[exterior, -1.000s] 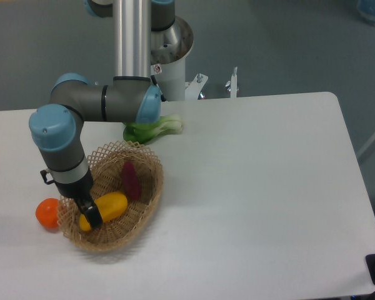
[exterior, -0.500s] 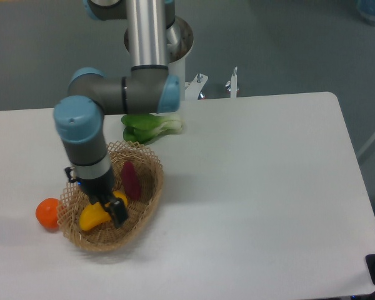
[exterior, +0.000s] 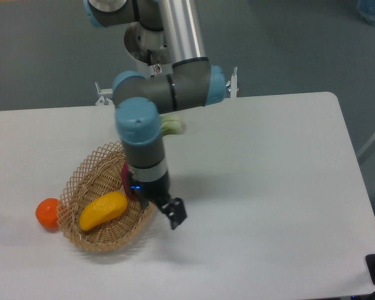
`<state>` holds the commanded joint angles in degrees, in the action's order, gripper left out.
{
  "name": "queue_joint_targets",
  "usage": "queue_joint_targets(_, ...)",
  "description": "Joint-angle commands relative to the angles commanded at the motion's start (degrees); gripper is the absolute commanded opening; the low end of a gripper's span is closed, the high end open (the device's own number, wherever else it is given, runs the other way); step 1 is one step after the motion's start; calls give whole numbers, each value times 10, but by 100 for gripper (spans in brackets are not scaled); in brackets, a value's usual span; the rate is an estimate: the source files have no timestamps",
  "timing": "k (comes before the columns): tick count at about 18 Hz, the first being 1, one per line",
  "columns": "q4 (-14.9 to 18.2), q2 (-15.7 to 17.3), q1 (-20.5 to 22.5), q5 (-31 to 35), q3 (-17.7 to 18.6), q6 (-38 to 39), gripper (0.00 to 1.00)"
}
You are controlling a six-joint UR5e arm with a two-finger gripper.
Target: Place the mango in the basket
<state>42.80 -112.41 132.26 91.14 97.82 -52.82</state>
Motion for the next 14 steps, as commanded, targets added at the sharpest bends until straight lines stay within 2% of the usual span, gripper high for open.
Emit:
queue_joint_targets(2,5,1,20,-1,-2,-12,100)
queue_joint_targets(7,35,7,63,-1,-5,-97,100)
queue_joint_targets(10,64,5,87,-1,-16,-133,100)
queue_joint_targets(14,114,-5,107,-1,-52,-171,100)
